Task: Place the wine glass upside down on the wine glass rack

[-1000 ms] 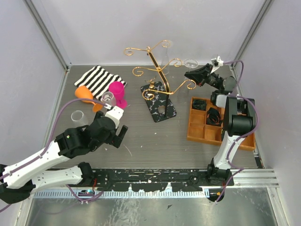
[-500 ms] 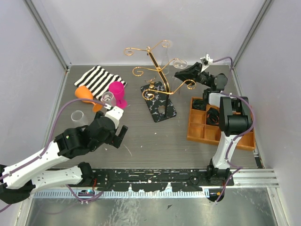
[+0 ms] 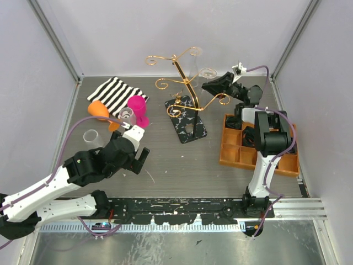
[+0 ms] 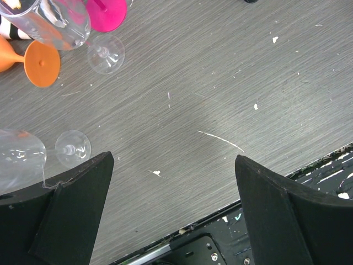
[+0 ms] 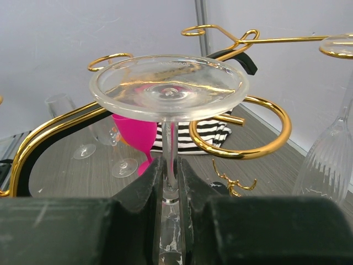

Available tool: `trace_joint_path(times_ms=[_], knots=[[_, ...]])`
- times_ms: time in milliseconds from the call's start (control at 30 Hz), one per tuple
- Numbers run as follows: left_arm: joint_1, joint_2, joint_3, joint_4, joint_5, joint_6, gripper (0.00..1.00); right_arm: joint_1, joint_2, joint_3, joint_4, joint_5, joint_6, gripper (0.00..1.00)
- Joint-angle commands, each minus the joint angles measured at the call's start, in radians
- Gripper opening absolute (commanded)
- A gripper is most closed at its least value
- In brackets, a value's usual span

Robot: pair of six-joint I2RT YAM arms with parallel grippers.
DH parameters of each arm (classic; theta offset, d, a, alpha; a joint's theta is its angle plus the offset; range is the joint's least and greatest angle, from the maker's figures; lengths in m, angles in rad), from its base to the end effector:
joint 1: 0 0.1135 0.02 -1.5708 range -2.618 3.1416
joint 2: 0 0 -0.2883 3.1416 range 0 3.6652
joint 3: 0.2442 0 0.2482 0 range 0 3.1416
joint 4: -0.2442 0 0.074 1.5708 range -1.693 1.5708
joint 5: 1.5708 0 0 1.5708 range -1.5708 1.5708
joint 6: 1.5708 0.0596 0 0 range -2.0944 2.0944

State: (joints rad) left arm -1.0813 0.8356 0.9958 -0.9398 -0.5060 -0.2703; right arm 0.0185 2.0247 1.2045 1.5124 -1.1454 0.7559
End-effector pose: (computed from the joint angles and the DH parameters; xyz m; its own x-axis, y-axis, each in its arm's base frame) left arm 0.0934 -0.1140 0.3363 -0.4814 0.4069 -0.7764 0.4995 0.8552 0.1385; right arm 0.4294 0.0622 0.3003 -0.0218 0.2827 -0.9590 -0.9534 0.2827 0.1050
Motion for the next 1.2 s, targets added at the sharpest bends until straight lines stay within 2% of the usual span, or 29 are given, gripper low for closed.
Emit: trace_joint_path(times_ms=[0, 767, 1167], knots=[[0.004, -0.005, -0.008, 0.029, 0.007, 0.006, 0.98, 0.018, 0.006, 0.042, 0.185, 0.074, 0.003, 0.00], [0.004, 0.002, -0.008, 0.028, 0.016, 0.011, 0.98, 0.052, 0.068, 0.037, 0.187, 0.260, -0.022, 0.01], [0.004, -0.002, -0.009, 0.025, 0.009, 0.010, 0.98, 0.052, 0.086, 0.049, 0.147, 0.306, -0.070, 0.01]])
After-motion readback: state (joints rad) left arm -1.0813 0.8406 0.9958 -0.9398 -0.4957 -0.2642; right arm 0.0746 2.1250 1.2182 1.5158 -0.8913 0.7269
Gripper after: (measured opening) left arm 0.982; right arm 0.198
